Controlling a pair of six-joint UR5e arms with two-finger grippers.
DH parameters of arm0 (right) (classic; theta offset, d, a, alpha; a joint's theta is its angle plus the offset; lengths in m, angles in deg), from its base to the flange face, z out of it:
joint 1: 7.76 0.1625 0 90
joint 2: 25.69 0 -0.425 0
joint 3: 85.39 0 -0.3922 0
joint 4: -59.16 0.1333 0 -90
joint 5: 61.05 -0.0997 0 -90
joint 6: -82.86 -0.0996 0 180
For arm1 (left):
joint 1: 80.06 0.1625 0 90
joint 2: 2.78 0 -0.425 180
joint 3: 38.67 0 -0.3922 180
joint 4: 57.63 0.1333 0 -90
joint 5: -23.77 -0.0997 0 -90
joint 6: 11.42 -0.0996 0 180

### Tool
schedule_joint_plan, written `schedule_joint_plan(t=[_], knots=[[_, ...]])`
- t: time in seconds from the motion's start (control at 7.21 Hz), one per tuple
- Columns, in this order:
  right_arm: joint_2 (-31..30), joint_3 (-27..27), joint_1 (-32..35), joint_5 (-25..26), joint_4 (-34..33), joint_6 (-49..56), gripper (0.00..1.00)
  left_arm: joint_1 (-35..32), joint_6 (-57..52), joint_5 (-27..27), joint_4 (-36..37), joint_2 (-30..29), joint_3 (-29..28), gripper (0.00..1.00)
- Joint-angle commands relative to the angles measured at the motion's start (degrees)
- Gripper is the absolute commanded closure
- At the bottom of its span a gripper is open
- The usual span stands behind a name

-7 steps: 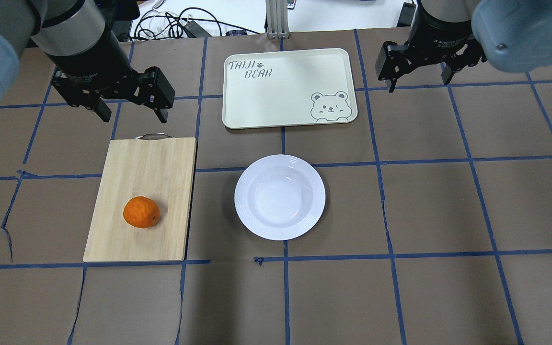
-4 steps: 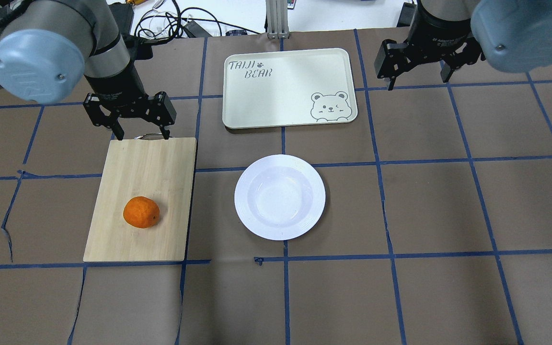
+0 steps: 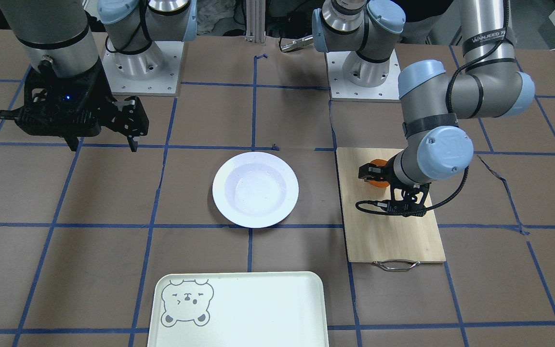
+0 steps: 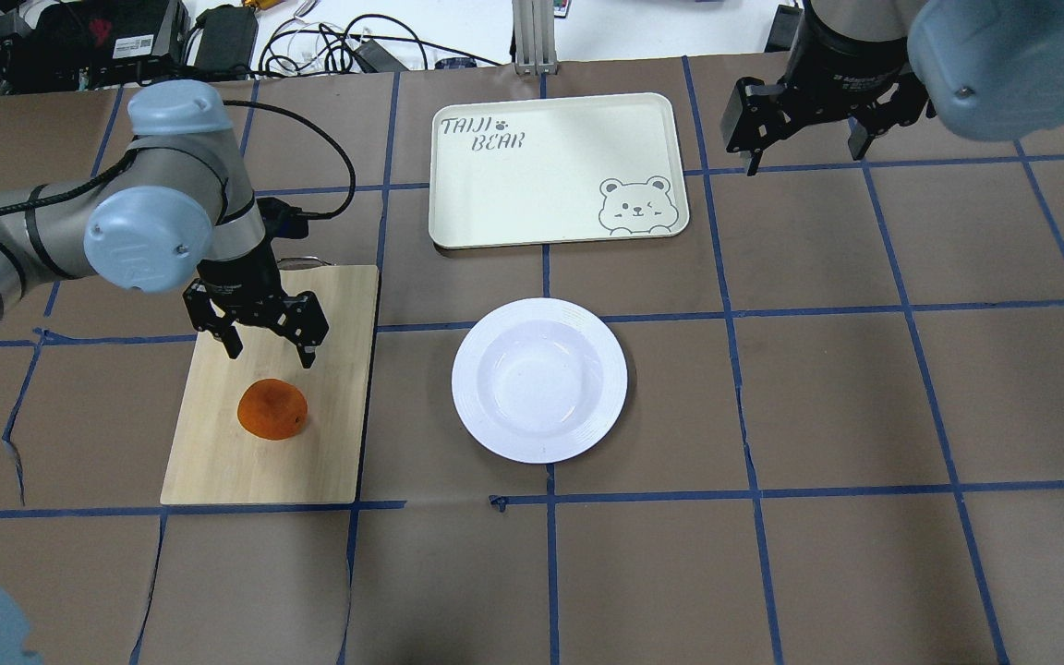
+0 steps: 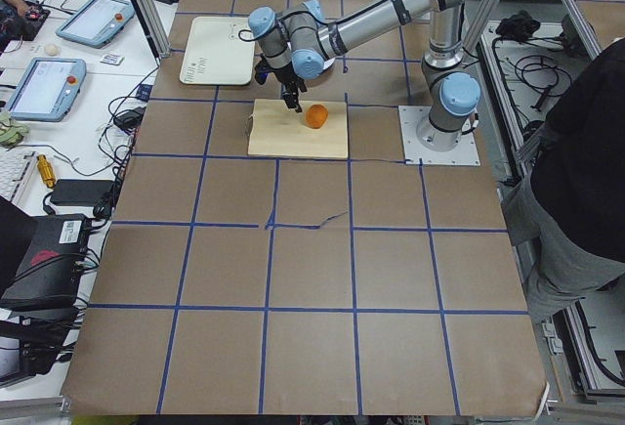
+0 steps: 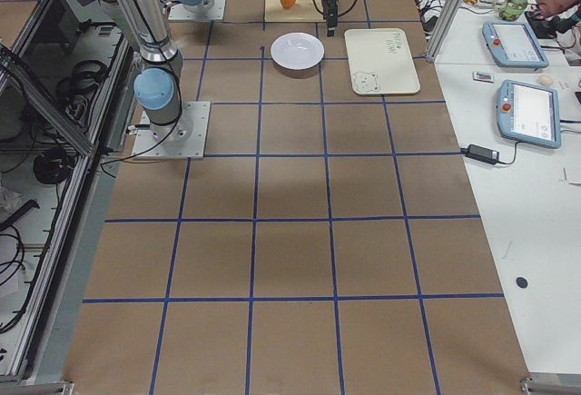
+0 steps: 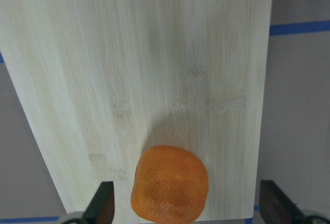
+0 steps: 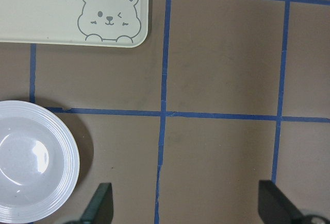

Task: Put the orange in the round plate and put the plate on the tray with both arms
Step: 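Lower the left gripper onto the orange on the cutting board and close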

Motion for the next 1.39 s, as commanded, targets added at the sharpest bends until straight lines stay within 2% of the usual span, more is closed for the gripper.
schedule_joint_plan(t=[0.0, 0.28, 0.42, 0.69, 0.83, 0.97, 1.11, 1.25], knots=[[0.1, 0.1, 0.0, 0.0, -0.1, 0.0, 0.0, 0.0, -1.9, -0.6, 0.0, -1.0, 2.6, 0.0], [0.0, 0.4, 0.0, 0.0, -0.1, 0.0, 0.0, 0.1, -3.0, -0.9, 0.1, -1.0, 4.8, 0.0], [0.0, 0.4, 0.0, 0.0, -0.1, 0.0, 0.0, 0.2, -4.3, -0.9, 0.3, -0.8, 5.3, 0.03], [0.0, 0.4, 0.0, 0.1, -0.1, 0.1, 0.0, 0.2, -4.8, -3.7, 0.7, -0.8, 5.4, 0.52], [0.0, 0.4, 0.0, 0.0, -0.1, 0.0, 0.0, 0.3, -4.6, -3.6, 1.0, -0.8, 4.9, 0.9], [0.0, 0.4, 0.0, 0.0, -0.1, 0.0, 0.0, 0.3, -3.3, -2.8, 2.2, -0.4, 3.3, 1.0], [0.0, 0.4, 0.0, 0.0, -0.1, 0.0, 0.0, -0.2, 3.4, 3.6, 1.3, 0.2, -0.9, 1.0], [0.0, 0.4, 0.0, 0.0, -0.1, 0.0, 0.0, -1.8, 14.8, 9.4, -3.2, -1.0, -5.2, 1.0]])
